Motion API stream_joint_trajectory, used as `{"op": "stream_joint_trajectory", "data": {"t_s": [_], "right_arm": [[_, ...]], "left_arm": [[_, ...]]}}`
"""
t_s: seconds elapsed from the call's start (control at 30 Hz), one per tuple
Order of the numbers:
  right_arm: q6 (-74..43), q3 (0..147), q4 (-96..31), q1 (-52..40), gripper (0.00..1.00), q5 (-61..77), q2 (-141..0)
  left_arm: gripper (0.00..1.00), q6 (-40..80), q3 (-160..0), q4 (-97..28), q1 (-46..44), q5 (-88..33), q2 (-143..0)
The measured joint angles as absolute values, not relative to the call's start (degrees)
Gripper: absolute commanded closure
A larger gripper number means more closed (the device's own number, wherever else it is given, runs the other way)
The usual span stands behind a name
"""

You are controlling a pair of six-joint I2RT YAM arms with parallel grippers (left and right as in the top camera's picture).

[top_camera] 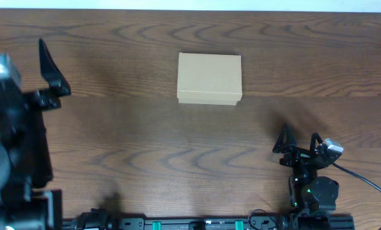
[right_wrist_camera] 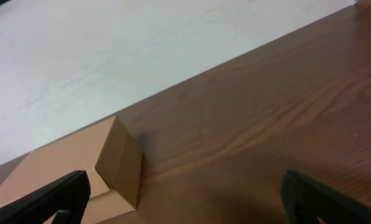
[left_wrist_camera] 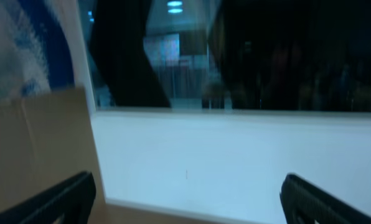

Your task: Pack container

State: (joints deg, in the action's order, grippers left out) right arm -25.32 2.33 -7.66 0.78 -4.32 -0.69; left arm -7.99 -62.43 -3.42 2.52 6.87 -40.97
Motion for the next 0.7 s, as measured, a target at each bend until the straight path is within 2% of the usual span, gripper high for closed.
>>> {"op": "stream_joint_trajectory", "data": {"t_s": [0.2, 0.53, 0.7], "right_arm": [[-25.34, 2.28, -7.64, 0.78, 0.01, -4.32, -0.69], [-25.45, 2.28, -7.60, 0.78, 0.01, -4.34, -0.67], [-25.45, 2.28, -7.64, 0.78, 0.01, -4.34, -0.67]], "left_arm": [[0.05, -8.01, -43.35, 10.52, 2.52, 6.85, -26.44], [0.05, -7.99, -18.79, 10.94, 2.52, 5.48, -4.25], [0.05, -7.97, -13.32, 10.92, 2.52, 1.76, -0.91]]}}
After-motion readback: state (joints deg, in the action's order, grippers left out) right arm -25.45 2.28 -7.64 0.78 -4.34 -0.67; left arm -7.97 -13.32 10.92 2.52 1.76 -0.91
